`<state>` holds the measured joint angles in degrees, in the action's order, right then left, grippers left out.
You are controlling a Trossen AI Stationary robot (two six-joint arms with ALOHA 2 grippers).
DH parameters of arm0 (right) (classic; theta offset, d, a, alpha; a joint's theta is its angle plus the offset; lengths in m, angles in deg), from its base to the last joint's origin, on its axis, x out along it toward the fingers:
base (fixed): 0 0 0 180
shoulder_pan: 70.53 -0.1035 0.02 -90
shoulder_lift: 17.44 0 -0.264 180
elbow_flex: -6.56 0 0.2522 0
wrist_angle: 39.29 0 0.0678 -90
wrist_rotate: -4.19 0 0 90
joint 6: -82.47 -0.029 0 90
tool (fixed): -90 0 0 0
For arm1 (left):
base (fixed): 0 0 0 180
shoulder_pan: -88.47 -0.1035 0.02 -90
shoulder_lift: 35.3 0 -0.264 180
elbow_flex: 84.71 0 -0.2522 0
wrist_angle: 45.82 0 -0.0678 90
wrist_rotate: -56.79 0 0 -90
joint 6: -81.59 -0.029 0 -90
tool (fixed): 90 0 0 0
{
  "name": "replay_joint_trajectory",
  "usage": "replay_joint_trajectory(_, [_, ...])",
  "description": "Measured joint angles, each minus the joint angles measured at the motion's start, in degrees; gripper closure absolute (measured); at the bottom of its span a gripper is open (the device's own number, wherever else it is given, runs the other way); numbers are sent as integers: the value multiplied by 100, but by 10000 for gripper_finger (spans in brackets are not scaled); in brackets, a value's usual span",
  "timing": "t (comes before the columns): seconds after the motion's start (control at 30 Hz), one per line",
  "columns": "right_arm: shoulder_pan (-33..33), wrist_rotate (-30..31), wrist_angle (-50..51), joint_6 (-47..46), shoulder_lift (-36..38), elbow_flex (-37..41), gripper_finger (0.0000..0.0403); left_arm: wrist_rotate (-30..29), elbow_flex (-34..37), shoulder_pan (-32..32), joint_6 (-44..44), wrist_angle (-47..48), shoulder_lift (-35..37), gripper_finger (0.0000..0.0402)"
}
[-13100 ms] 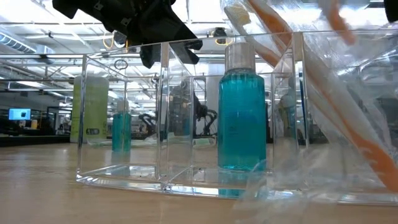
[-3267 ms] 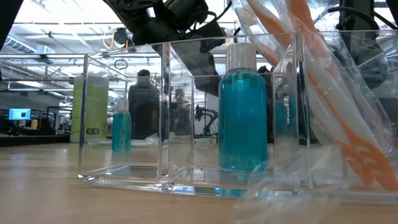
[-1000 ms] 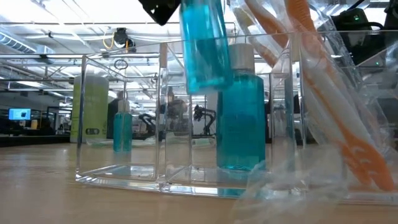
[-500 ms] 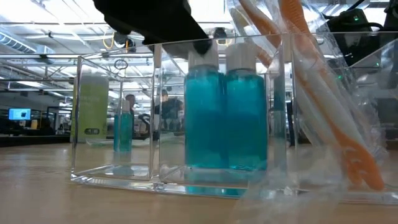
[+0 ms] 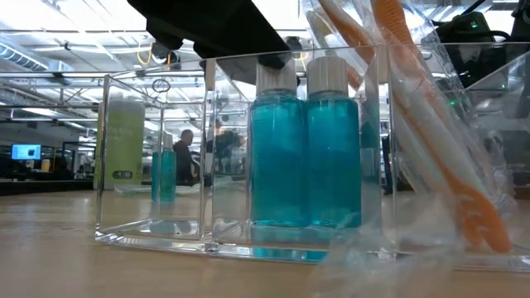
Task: Pick & Place toothbrushing station
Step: Put the mouthwash bottle into the transparent organizer
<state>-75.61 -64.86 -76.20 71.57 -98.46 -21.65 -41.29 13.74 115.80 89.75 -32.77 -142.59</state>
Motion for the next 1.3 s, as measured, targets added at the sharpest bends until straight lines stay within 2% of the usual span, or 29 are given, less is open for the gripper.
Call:
replay_joint_trajectory(0.17, [0, -2, 1, -2, 0, 0, 273, 0, 0, 0, 101, 8, 2, 194])
replay_joint_trajectory(0.47, [0, -2, 2, -1, 0, 0, 273, 22, 0, -23, -10, 135, 129, 191])
replay_joint_trajectory(0.73, [0, -2, 26, -1, 0, 0, 273, -13, 0, -141, -4, 1109, 1044, 190])
replay_joint_trajectory(0.87, [0, -4, 48, -2, -2, 0, 273, -433, 81, -155, -105, 1292, 1555, 190])
replay_joint_trajectory(1.0, [0, -4, 52, -2, 0, -2, 273, -898, 504, -205, -200, 1268, 2142, 190])
replay_joint_trajectory(1.1, [0, -4, 48, -2, -2, 0, 273, -1292, 1132, -275, 28, 1092, 2617, 190])
replay_joint_trajectory(1.2, [0, -4, 59, -1, 0, -1, 273, -1709, 1927, -373, 381, 631, 3068, 190])
replay_joint_trajectory(1.3, [0, -4, 63, -2, -2, -1, 273, -2353, 2581, -508, 1115, 482, 3456, 190])
